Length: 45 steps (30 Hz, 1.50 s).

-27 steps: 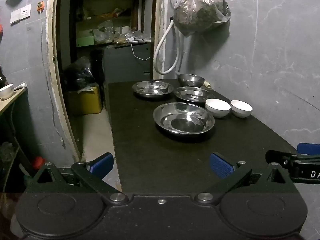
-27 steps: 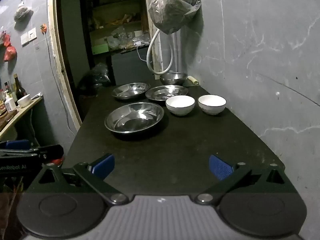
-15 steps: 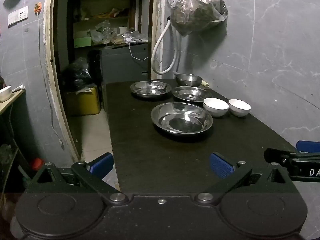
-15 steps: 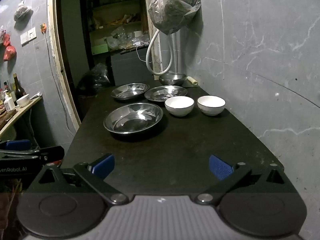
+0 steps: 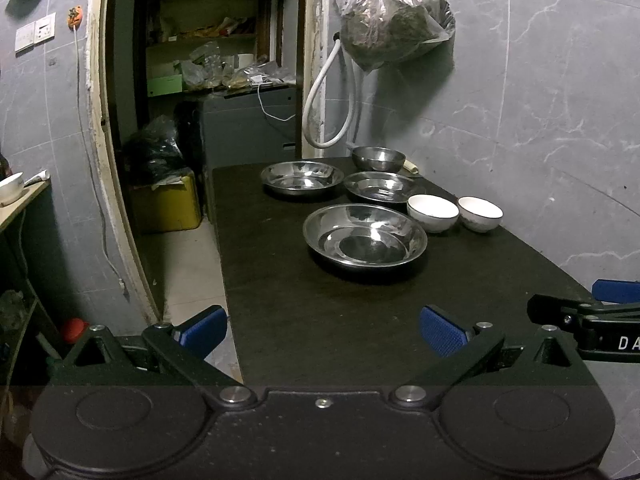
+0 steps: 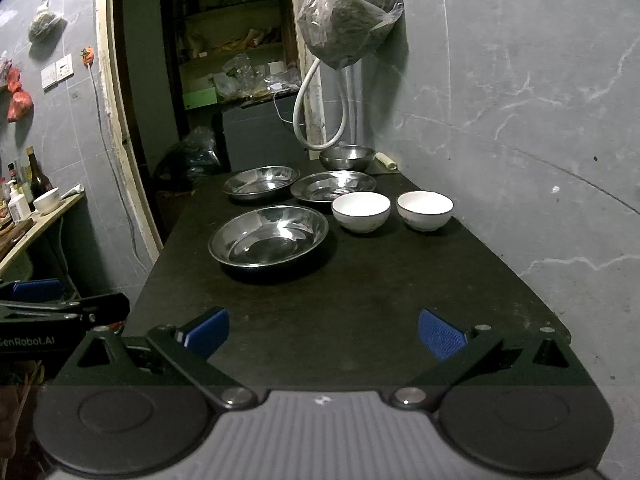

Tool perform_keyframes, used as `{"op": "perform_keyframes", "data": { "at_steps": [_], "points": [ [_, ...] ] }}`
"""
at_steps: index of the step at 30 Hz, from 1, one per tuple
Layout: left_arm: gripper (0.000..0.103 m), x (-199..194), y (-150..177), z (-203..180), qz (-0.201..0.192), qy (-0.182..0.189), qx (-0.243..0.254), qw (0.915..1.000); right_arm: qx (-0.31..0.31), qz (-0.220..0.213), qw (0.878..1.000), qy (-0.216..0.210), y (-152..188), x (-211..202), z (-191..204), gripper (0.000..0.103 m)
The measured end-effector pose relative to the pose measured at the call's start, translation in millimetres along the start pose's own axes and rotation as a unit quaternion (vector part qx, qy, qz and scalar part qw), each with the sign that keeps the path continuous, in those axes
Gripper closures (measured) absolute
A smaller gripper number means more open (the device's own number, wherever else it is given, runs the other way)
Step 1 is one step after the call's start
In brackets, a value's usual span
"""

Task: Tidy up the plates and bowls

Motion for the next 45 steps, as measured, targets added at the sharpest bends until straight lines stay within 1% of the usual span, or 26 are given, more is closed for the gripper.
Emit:
{"op": "perform_keyframes", "data": {
  "at_steps": [25,32,45],
  "points": [
    [0.001,3,1,-6,0.0,-0.001,0.003,1.0,0.003,0.002,1.0,0.001,1,1,-2,0.0],
    [0.001,11,4,-12,0.0,0.0,0.005,1.0,0.003,0.002,1.0,0.0,2,1,-3,0.0],
    [0.001,15,7,-10,0.005,0.0,0.003,1.0,0.005,0.01,1.0,-0.001,3,6,-4,0.0]
  ]
}}
Point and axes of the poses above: each gripper's, at about its wrist camera, not at the fingertips, and x roughly the way its jaws point, z to its left, y to its underside, the point moved 9 cm from there along x, roughly the way its jaws point, and after that the axes turned 1 degree about -y, right-handed, at the moved point
